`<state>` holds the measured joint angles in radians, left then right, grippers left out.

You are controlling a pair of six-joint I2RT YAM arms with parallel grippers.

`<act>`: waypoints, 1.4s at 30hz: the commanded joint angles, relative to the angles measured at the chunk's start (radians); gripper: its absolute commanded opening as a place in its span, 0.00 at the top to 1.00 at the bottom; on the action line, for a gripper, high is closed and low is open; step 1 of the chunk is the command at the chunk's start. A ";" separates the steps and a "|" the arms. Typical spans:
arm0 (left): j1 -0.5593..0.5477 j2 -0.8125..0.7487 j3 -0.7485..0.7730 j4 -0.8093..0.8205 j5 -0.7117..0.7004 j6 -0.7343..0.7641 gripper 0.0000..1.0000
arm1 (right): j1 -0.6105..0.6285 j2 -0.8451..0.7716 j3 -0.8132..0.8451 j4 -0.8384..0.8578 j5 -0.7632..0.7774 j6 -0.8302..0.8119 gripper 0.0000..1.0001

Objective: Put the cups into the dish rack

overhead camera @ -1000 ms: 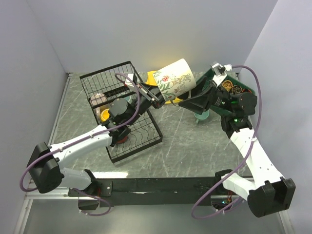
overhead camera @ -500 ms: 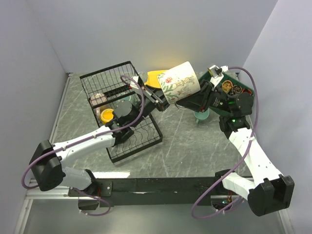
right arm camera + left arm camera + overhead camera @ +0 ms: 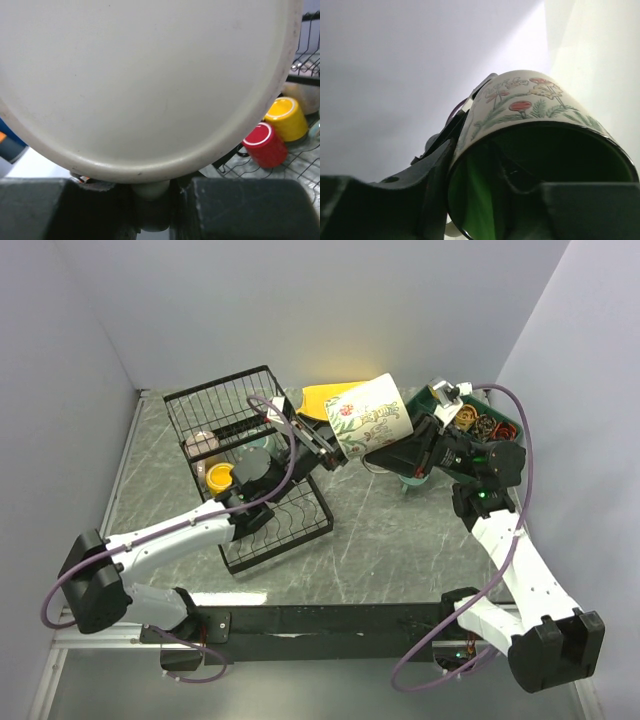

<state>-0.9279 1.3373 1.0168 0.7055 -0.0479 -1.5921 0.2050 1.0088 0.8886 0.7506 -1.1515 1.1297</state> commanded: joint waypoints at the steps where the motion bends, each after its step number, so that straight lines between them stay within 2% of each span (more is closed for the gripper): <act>1: 0.009 -0.107 -0.007 0.031 -0.036 0.072 0.57 | -0.042 -0.055 0.004 0.134 -0.001 0.079 1.00; 3: 0.009 -0.142 -0.030 0.009 -0.041 0.081 0.48 | -0.049 -0.061 -0.003 0.136 0.001 0.079 1.00; 9: 0.009 -0.237 -0.078 -0.144 -0.061 0.110 0.36 | -0.068 -0.082 -0.023 0.136 -0.005 0.087 1.00; 15: 0.009 -0.346 -0.127 -0.317 -0.060 0.164 0.31 | -0.073 -0.101 -0.042 0.063 -0.005 0.030 1.00; 23: 0.011 -0.506 -0.092 -0.604 -0.030 0.349 0.27 | -0.018 -0.104 -0.040 -0.299 -0.002 -0.318 1.00; 27: 0.011 -0.611 -0.066 -0.773 -0.049 0.501 0.22 | 0.025 -0.078 -0.048 -0.410 0.016 -0.438 1.00; 30: 0.009 -0.682 -0.069 -0.856 -0.053 0.558 0.19 | 0.077 -0.053 -0.063 -0.464 0.032 -0.518 1.00; 35: 0.011 -0.771 -0.078 -0.952 -0.069 0.613 0.18 | 0.157 0.008 -0.060 -0.497 0.050 -0.587 1.00; 42: 0.009 -0.933 -0.135 -1.035 -0.144 0.615 0.16 | 0.307 0.189 0.041 -0.668 0.113 -0.836 1.00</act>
<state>-0.9195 0.4816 0.9031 -0.2626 -0.1345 -1.0100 0.4355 1.1481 0.8165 0.0753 -1.0687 0.4759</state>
